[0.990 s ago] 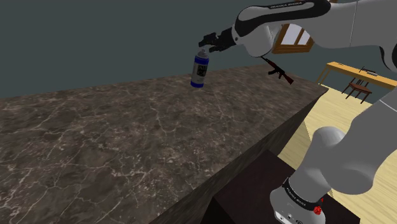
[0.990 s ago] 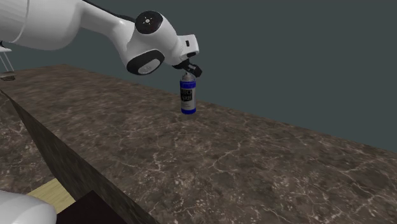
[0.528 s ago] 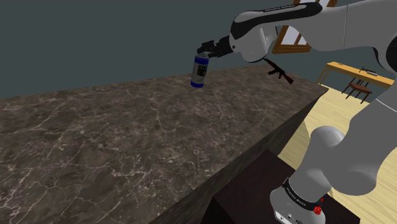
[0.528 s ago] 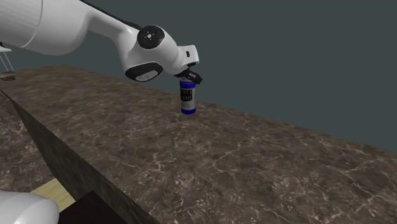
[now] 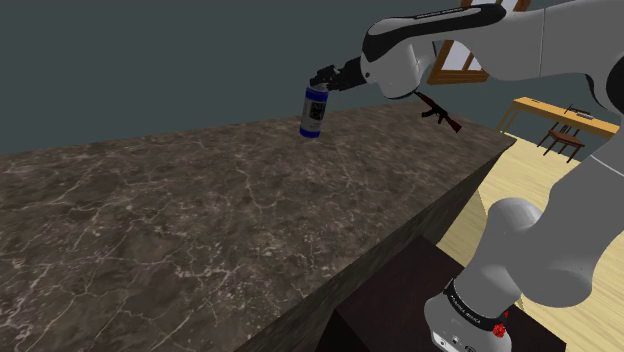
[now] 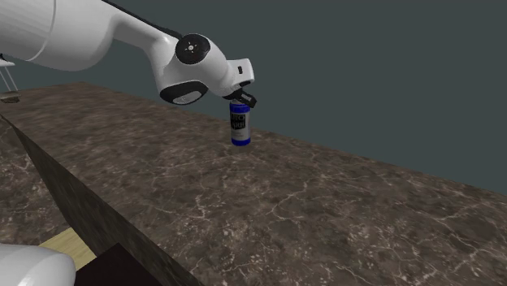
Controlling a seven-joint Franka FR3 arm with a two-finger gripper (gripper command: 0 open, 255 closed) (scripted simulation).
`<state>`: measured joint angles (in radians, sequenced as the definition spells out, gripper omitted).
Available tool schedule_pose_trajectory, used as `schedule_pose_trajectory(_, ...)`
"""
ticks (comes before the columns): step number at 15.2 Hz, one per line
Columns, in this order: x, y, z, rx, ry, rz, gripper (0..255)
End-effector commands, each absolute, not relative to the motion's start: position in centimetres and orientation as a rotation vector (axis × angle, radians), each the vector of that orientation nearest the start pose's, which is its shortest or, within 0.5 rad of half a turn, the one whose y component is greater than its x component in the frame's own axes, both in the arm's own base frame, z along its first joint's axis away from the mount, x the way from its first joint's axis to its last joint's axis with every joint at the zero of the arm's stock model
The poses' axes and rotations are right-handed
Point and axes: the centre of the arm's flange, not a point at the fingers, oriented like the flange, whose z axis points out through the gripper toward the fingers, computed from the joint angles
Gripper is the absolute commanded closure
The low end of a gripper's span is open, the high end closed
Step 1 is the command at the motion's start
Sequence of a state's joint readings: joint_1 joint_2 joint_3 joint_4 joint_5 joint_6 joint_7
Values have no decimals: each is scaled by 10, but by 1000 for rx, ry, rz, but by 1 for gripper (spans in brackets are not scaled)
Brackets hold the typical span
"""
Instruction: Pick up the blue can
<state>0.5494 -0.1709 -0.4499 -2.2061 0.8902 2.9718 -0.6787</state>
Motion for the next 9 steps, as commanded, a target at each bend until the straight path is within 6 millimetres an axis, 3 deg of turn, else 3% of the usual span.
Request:
schedule_pose_trajectory(1, 542, -11, 531, -2503, 85, -1287, 255)
schedule_pose_trajectory(3, 543, -11, 530, -2503, 85, -1287, 255)
schedule_pose_trajectory(9, 543, -11, 562, -2503, 85, -1287, 255)
